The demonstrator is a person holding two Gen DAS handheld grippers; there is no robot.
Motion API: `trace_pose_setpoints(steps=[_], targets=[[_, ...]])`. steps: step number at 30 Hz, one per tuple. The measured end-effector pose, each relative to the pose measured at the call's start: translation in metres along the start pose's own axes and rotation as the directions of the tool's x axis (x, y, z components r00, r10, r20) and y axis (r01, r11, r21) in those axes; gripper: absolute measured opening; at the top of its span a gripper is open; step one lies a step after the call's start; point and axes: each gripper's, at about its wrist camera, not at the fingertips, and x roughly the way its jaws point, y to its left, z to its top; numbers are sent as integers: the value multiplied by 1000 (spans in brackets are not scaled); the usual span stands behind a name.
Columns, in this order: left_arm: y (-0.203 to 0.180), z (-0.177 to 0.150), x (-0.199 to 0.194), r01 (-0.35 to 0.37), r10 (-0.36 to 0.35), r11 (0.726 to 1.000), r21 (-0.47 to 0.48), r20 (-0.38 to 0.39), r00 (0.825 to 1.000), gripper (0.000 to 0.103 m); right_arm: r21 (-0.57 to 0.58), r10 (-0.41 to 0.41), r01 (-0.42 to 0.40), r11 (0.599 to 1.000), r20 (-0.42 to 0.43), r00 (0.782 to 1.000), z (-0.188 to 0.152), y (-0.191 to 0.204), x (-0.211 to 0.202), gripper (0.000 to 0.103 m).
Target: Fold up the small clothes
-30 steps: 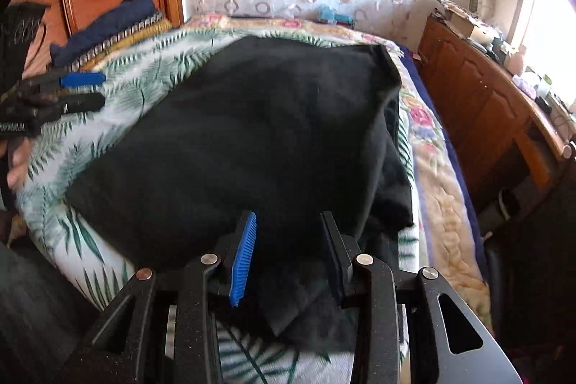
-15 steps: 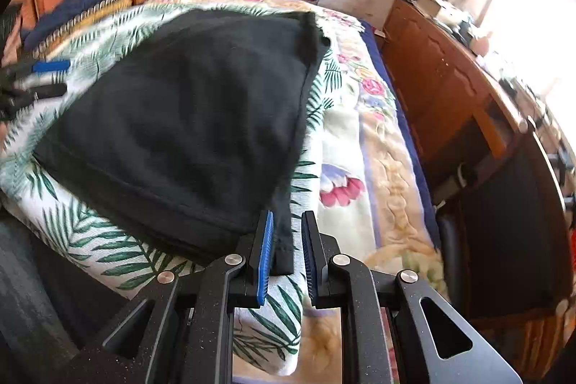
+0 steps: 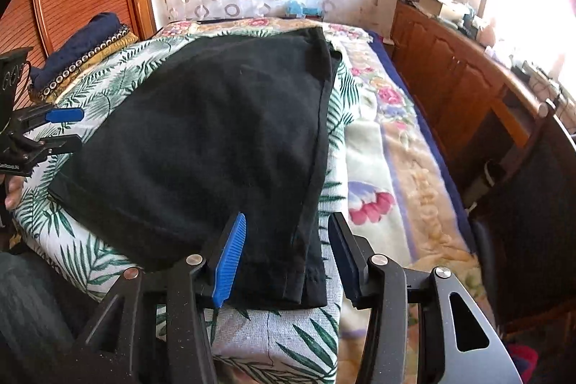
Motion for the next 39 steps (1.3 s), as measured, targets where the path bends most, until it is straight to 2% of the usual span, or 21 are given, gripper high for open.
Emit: trace_pose_setpoints(steps=[5,8,12,14,16,18,23,25,26,28,30,31,33,39], targets=[[-1,-3,-7,17,-17,1000,6,26,1000,81,19,23,-22,1000,-7,1000,-7,-7,1,50],[-4,-4,-8,42,-42,999,10,24,999,71,25,43,-43,999,-10,999,-7,-8,1,49],[-9,-8,-6,73,-73,997,21,-8,997,64,18,70,-70,997,-14,997,-8,-7,-2,49],[-12,-11,-5,78,-78,997,29,-21,997,64,6,78,-78,997,-18,997,-6,-5,-1,44],[-15,-12,-4,77,-76,996,42,-28,997,64,-4,98,-98,995,-23,995,-6,-2,-1,29],[-17,-13,-4,78,-77,995,53,-34,996,57,-14,131,-132,991,-22,991,-6,1,0,16],[-18,-18,-5,105,-102,993,54,-56,993,49,-18,126,-126,992,-6,992,-6,6,0,9],[-19,-20,-3,113,-110,992,52,-69,992,45,-11,125,-125,992,12,992,-6,6,-2,8],[-19,-22,-3,125,-121,991,55,-75,990,37,-6,118,-118,993,28,993,-6,7,-3,8],[-20,-24,-4,144,-139,988,61,-78,987,29,16,124,-125,992,71,990,-5,7,-8,8],[-21,-24,-5,158,-152,985,67,-82,985,12,29,129,-133,991,113,985,-5,9,-13,7],[-22,-23,-6,167,-161,983,72,-84,983,8,34,128,-133,990,132,983,-4,9,-16,7],[-23,-21,-10,162,-156,984,79,-72,985,5,41,127,-135,990,163,978,-1,9,-21,7],[-11,6,-37,157,-159,987,34,68,985,4,47,119,-136,990,262,958,14,5,-35,7]])
